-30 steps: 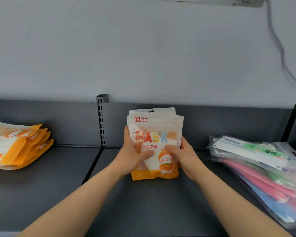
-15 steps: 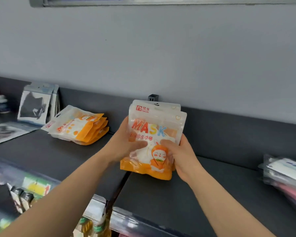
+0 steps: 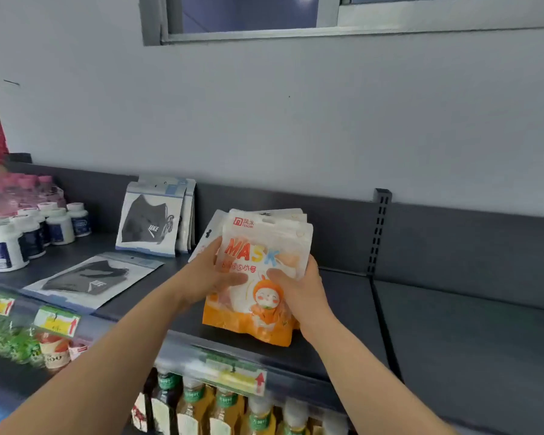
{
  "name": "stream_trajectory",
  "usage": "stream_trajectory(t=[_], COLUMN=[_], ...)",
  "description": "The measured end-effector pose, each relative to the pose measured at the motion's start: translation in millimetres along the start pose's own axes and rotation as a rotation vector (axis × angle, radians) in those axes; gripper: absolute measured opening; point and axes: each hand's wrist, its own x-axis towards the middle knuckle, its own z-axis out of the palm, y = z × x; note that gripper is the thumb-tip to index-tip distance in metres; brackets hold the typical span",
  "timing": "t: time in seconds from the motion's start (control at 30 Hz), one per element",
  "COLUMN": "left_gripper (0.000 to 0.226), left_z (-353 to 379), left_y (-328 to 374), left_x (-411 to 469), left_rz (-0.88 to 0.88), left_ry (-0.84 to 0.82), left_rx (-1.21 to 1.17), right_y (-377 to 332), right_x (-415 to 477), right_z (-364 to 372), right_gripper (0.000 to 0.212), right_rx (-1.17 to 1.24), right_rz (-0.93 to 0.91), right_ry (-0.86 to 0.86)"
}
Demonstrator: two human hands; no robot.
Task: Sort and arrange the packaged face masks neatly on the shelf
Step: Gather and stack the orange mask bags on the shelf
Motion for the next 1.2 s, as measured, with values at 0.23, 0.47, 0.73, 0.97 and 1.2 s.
stream_trajectory(t=[0.23, 0.47, 0.73, 0.97, 1.2], left_gripper=[0.067, 0.119, 0.145, 0.108, 0.131], left_z=[-62.9, -85.0, -104.2, -99.2, -95.5], left_y=[-32.8, -57.3, -72.1, -68.6, -54.8], left_x=[7.3, -14.9, -20.1, -32.8, -36.7], left_rz=[-0.03, -0.016, -0.017, 0.065, 0.083], left_ry=[-0.048, -0.052, 0.043, 0.081, 0.226], left_rx=[0.034, -0.015, 0.143, 0.144, 0.385], right_y=[16.1, 26.0, 23.8, 14.9, 11.1], right_x=[-2.0, -2.4, -10.8, -24.6, -33.1], right_z=[77.1, 117.3, 119.8, 104.9, 100.4], right_gripper=[0.116, 0.128, 0.129, 0.126, 0.119], right_rx=[-0.584, -0.781, -0.724, -0.768, -0.789], right_rz=[-0.077, -0.055, -0.07, -0.06, -0.045], right_ry=[0.292, 0.437, 0.412, 0.397, 0.4])
